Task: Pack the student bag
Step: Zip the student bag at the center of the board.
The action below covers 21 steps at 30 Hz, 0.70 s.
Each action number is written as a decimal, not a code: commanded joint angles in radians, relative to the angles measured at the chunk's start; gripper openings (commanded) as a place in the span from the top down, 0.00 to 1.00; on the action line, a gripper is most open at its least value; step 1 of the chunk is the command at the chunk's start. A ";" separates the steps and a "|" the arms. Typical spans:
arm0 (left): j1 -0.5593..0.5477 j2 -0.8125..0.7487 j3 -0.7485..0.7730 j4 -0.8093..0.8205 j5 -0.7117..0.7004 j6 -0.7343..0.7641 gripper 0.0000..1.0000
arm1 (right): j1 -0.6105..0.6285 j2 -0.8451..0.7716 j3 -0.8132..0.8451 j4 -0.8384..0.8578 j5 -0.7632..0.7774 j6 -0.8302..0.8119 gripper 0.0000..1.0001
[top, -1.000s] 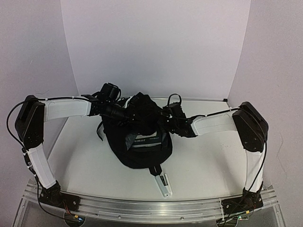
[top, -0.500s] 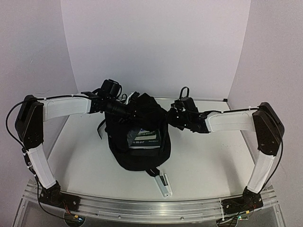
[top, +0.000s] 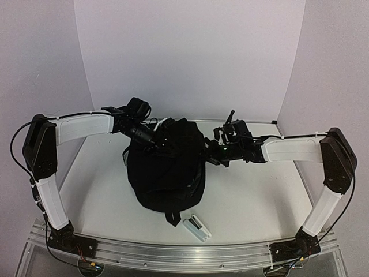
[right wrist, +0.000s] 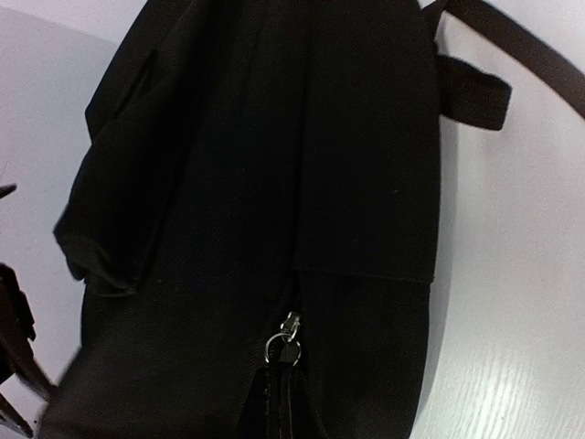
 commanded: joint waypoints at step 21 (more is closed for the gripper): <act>-0.193 0.233 0.503 -0.260 -0.906 0.187 0.12 | 0.005 -0.143 -0.109 -0.035 -0.185 -0.023 1.00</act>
